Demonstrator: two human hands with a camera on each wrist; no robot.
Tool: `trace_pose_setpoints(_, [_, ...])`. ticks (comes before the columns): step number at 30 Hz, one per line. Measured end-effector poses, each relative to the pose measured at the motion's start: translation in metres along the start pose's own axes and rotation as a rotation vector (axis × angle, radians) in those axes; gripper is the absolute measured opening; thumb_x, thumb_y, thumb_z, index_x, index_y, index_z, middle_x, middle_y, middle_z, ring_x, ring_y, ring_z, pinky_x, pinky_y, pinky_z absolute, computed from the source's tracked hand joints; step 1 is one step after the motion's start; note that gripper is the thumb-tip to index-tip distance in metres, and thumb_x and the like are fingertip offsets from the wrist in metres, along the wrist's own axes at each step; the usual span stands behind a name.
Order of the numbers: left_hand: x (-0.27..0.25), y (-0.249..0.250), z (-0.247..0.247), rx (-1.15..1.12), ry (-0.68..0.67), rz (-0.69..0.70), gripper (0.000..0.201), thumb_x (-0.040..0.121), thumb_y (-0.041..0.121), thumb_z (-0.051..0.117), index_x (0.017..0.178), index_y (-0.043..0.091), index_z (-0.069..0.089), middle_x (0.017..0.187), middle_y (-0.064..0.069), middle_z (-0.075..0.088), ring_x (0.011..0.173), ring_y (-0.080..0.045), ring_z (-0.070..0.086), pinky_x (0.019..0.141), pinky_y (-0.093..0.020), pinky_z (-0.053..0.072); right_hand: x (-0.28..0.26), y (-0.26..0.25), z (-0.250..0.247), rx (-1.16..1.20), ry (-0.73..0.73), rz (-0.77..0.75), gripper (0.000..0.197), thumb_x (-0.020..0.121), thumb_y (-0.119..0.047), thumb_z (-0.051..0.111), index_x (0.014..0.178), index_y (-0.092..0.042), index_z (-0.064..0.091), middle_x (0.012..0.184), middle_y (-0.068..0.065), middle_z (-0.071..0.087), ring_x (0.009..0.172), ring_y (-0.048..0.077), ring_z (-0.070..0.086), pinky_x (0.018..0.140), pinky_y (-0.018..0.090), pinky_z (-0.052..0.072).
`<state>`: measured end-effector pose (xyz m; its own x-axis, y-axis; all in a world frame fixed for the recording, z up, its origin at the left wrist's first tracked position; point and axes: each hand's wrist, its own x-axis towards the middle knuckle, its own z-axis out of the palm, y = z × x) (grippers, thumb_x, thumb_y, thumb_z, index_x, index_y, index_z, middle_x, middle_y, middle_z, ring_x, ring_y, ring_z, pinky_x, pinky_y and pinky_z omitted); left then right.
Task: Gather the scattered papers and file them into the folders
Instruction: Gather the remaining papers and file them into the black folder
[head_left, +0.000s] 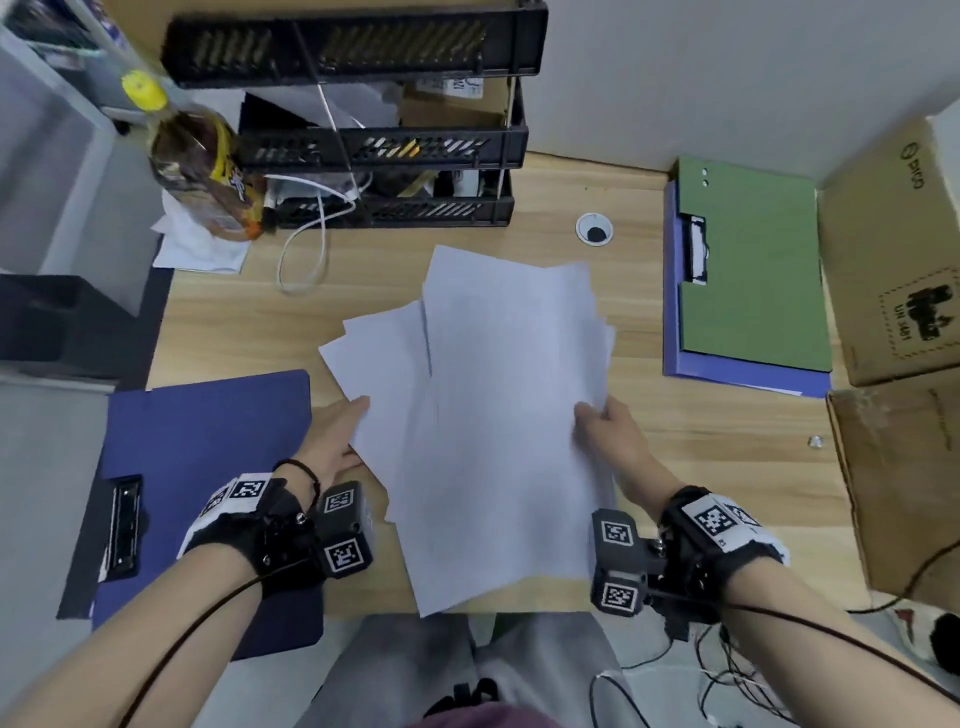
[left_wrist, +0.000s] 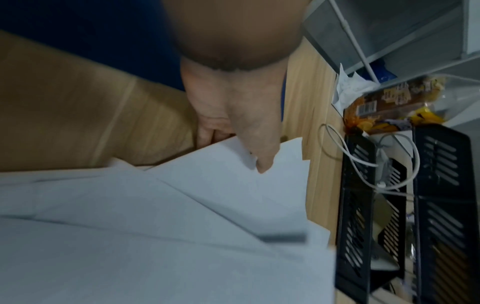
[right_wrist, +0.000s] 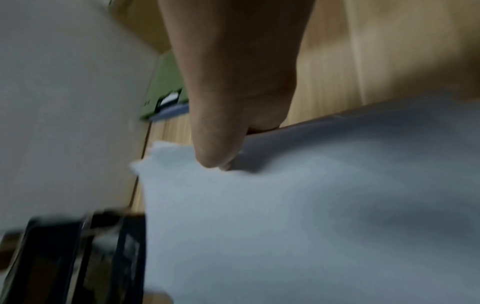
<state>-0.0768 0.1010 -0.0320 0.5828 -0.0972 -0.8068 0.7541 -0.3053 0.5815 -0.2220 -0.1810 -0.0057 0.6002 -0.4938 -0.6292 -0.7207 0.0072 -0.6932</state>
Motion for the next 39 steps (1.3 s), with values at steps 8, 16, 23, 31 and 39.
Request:
trace_pose_setpoints(8, [0.006, 0.014, 0.015, 0.301, -0.012, 0.149, 0.012, 0.093, 0.013, 0.051, 0.094, 0.019, 0.062, 0.100, -0.005, 0.067, 0.086, -0.025, 0.063, 0.076, -0.034, 0.051, -0.008, 0.035, -0.022, 0.171, 0.314, 0.221, 0.026, 0.096, -0.005, 0.043, 0.120, -0.006, 0.051, 0.099, 0.005, 0.059, 0.093, 0.027, 0.054, 0.072, 0.031, 0.040])
trace_pose_setpoints(16, [0.003, 0.006, 0.003, 0.564, -0.261, 0.009, 0.048, 0.072, -0.001, 0.069, 0.115, 0.017, 0.059, 0.116, -0.004, 0.066, 0.107, -0.023, 0.061, 0.091, -0.040, 0.053, 0.009, 0.007, -0.010, 0.319, 0.229, 0.166, 0.024, 0.097, -0.006, 0.045, 0.120, -0.007, 0.053, 0.094, 0.000, 0.062, 0.084, 0.018, 0.057, 0.065, 0.028, 0.044])
trace_pose_setpoints(23, [0.001, 0.009, 0.006, 0.388, -0.340, -0.038, 0.042, 0.079, 0.020, 0.070, 0.118, 0.027, 0.056, 0.121, 0.001, 0.064, 0.109, -0.020, 0.062, 0.096, -0.038, 0.050, 0.037, -0.003, 0.003, 0.447, 0.139, 0.216, 0.036, 0.096, -0.008, 0.054, 0.131, -0.001, 0.051, 0.122, 0.013, 0.065, 0.109, 0.032, 0.063, 0.075, 0.032, 0.053])
trace_pose_setpoints(31, [0.003, 0.015, 0.021, 0.155, -0.263, -0.084, 0.026, 0.094, 0.038, 0.056, 0.116, 0.024, 0.062, 0.112, -0.002, 0.070, 0.098, -0.022, 0.067, 0.079, -0.031, 0.053, 0.054, 0.002, 0.007, 0.246, 0.096, 0.170, 0.036, 0.091, 0.003, 0.053, 0.126, -0.002, 0.051, 0.116, 0.008, 0.065, 0.098, 0.025, 0.064, 0.053, 0.019, 0.052])
trace_pose_setpoints(39, [0.009, 0.020, 0.041, 0.103, -0.212, -0.021, 0.039, 0.088, 0.038, 0.065, 0.124, 0.025, 0.057, 0.114, 0.001, 0.069, 0.102, -0.019, 0.067, 0.074, -0.030, 0.055, 0.056, 0.014, -0.033, -0.044, 0.132, 0.096, 0.037, 0.085, 0.002, 0.050, 0.118, -0.012, 0.058, 0.106, 0.007, 0.067, 0.099, 0.030, 0.062, 0.081, 0.037, 0.052])
